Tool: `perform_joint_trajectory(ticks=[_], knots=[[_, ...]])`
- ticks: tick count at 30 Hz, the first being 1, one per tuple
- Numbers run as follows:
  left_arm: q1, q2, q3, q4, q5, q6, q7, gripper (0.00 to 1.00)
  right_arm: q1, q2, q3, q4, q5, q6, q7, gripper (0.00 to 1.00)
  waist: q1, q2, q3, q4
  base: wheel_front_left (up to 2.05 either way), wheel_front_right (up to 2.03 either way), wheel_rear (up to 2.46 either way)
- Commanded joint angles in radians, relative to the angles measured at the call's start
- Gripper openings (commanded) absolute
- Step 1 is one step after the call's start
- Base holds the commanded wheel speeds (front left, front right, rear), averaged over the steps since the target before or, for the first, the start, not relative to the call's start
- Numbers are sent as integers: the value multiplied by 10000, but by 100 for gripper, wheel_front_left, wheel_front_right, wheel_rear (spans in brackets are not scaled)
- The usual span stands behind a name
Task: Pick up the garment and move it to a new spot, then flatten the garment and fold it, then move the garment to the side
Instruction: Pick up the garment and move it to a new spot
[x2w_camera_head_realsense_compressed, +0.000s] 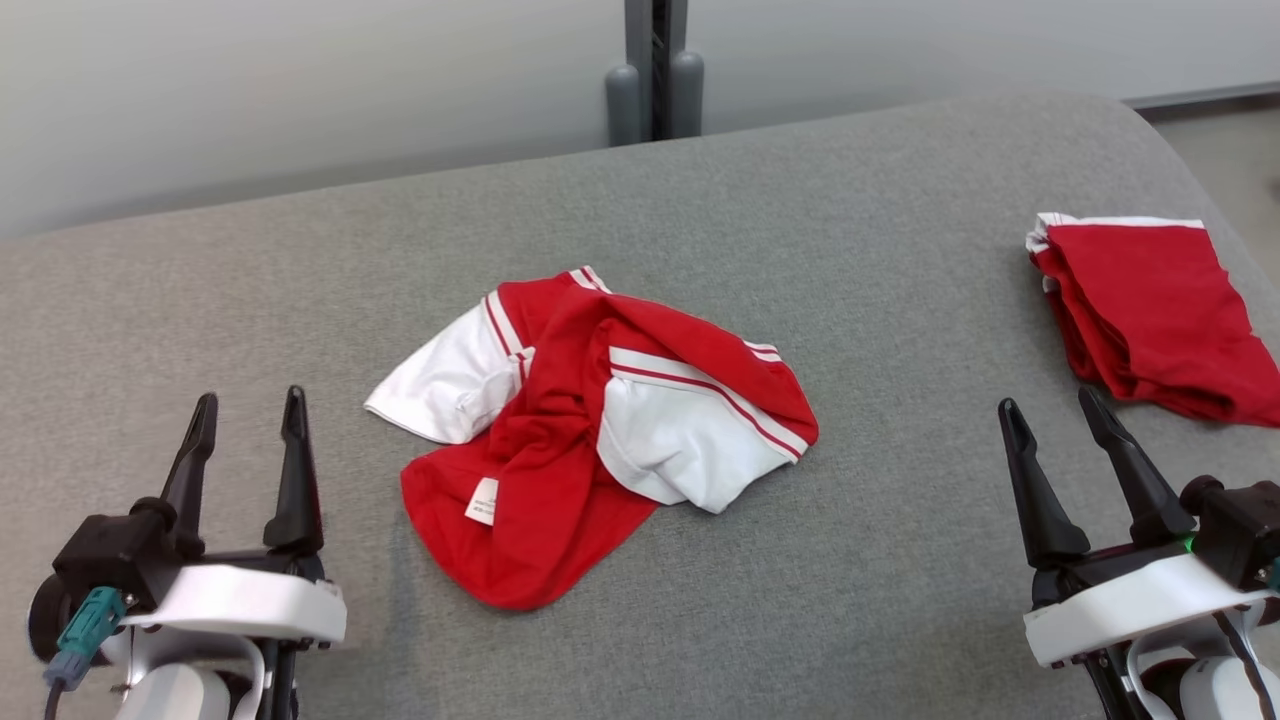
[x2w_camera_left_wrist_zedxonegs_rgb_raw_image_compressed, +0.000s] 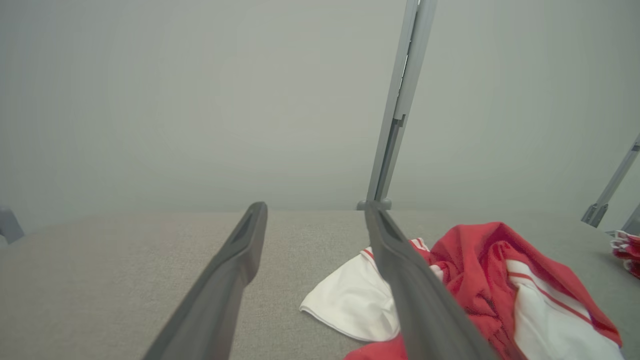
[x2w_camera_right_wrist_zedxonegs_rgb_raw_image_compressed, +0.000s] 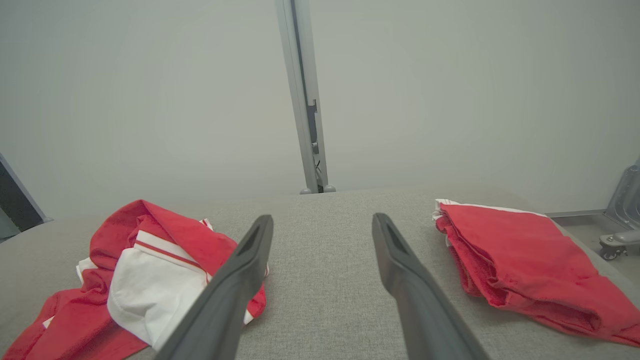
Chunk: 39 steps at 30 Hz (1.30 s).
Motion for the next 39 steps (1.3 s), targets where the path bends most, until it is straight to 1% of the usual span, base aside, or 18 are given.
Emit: perform_joint_trajectory(ticks=[1,5,6,13,21,25,29,39], knots=[[330,166,103,-292,-60,90,130,100,149,-101,-34,-24,-45,-4,103,100,0,0,-264,246,0,0,0],[1054,408,114,-1064,80,421,594,100,375,-143,-11,-34,-95,-4,294,100,0,0,-577,433,0,0,0],[1054,408,114,-1064,80,421,594,100,375,-143,-11,-34,-95,-4,294,100,0,0,-577,433,0,0,0],[2099,716,146,-2137,201,876,1241,100,834,-141,102,-142,-151,-4,552,100,0,0,-1090,576,0,0,0],[3076,842,99,-2836,133,1192,1667,100,1403,-197,83,-377,-203,-4,761,100,0,0,-1531,785,0,0,0],[3282,856,52,-2977,104,1235,1773,100,1590,-128,19,-481,-219,-4,808,100,0,0,-1614,876,0,0,0],[3310,833,-16,-3009,21,1170,1830,100,1786,-83,-80,-605,-230,-4,862,100,0,0,-1642,937,0,0,0],[3243,852,-97,-2899,-51,1138,1834,100,1946,66,-227,-841,-291,-4,953,100,0,0,-1640,887,0,0,0]])
